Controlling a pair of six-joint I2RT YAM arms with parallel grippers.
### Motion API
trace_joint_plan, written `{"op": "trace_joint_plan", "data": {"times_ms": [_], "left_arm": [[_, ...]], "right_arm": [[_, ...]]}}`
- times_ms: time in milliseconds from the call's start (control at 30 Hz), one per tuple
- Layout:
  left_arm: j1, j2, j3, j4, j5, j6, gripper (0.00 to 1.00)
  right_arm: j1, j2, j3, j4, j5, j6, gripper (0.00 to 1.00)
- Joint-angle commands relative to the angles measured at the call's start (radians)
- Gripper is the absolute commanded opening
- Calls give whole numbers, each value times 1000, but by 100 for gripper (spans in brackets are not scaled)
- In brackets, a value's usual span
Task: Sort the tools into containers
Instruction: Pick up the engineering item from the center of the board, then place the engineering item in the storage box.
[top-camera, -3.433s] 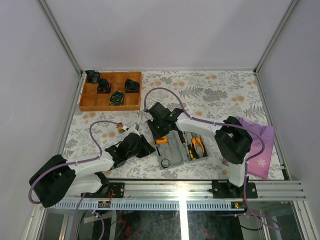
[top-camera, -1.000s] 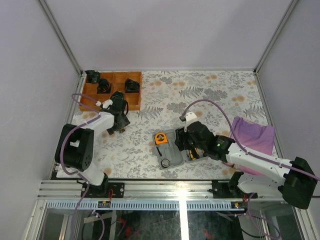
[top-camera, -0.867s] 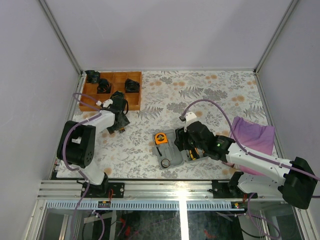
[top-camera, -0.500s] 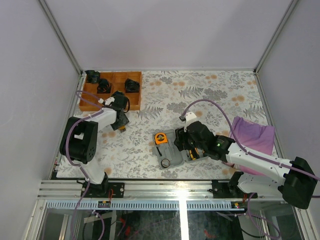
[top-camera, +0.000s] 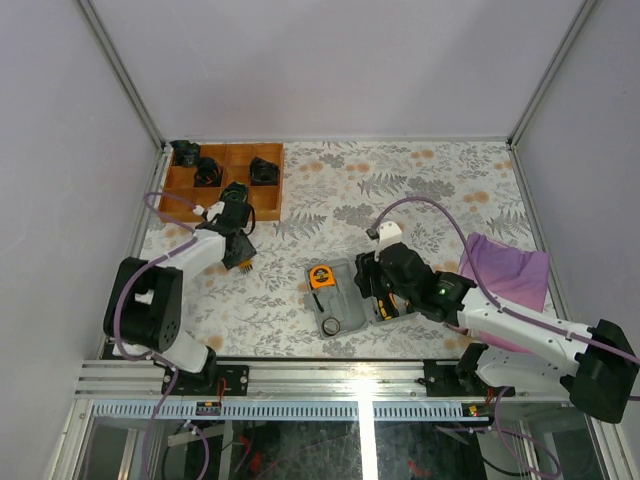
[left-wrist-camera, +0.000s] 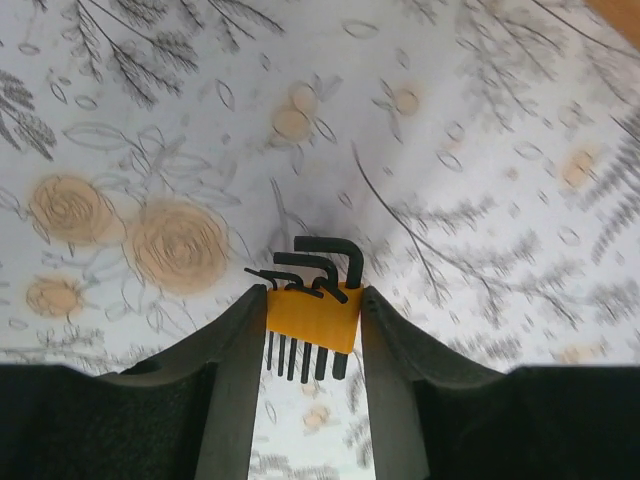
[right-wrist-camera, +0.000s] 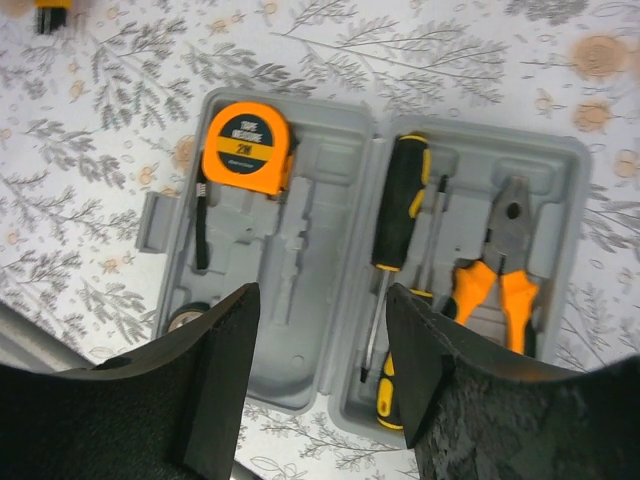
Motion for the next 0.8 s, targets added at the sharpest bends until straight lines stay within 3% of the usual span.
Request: {"op": "trace_joint_plan", "data": {"times_ms": [0, 300, 433, 600, 767], "left_arm": [[-88, -126, -8, -38, 38, -24, 29], [-506, -206, 66, -99, -6, -235, 29], [-703, -149, 97, -34, -37, -186, 29], [-788, -62, 141, 1, -16, -178, 29], [-825, 27, 176, 6, 2, -321, 26]], "right_arm": [[5, -69, 37, -50, 148, 16, 61], [4, -249, -11, -130, 365, 86, 61], [4, -330, -37, -130, 376, 92, 61], [5, -403, -43, -171, 402, 109, 61], [4, -443, -57, -203, 419, 158, 61]]}}
